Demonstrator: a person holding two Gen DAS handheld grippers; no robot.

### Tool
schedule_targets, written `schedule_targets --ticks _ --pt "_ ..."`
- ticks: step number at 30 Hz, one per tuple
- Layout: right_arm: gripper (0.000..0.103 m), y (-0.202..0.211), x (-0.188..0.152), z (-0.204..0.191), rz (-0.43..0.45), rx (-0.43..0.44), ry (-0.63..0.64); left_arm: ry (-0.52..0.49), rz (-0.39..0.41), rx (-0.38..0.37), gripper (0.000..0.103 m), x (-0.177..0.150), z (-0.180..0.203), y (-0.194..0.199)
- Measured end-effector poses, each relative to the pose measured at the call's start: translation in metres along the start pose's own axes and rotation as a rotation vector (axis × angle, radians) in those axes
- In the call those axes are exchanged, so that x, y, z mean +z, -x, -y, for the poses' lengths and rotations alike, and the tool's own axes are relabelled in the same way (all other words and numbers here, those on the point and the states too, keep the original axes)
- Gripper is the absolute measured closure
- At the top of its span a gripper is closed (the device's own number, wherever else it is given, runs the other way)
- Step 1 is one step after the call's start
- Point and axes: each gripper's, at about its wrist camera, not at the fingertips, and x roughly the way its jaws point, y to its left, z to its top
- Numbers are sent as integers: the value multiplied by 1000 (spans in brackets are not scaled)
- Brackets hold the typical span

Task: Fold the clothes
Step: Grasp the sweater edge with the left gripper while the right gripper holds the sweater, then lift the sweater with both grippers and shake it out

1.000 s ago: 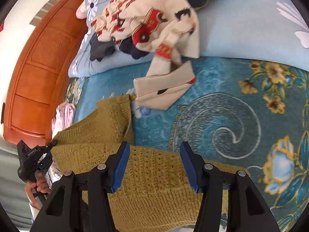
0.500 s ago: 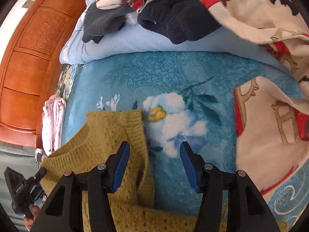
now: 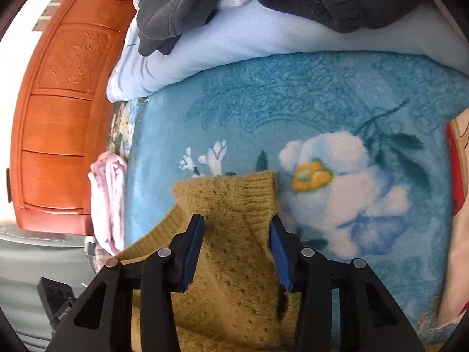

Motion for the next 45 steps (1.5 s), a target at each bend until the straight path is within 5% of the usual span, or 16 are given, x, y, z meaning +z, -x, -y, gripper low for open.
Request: schedule_targets --ticks 4,10,17,21,24,31,36,40,45 --pt "65 1 0 6 26 89 -72 17 -1 -19 90 0 -4 1" --pt "66 -3 3 26 55 96 -201 19 -7 -23 90 0 -5 -1" --pt "95 -1 7 3 56 30 -154 -12 1 -7 90 0 1 0" --pt "96 37 11 -15 126 92 -89 -90 40 -22 90 -3 19 13" --pt "96 74 15 -36 168 136 -22 -94 83 -105 90 5 40 34" --pt "96 199 24 -118 388 315 196 -270 318 -265 90 45 117 145" --pt "96 288 7 -160 571 397 364 -402 432 -253 90 51 143 189" --pt "96 303 -15 -111 602 298 300 -483 349 -231 90 17 145 171" --pt "96 322 -42 -50 638 174 219 -555 69 -259 90 -65 149 113"
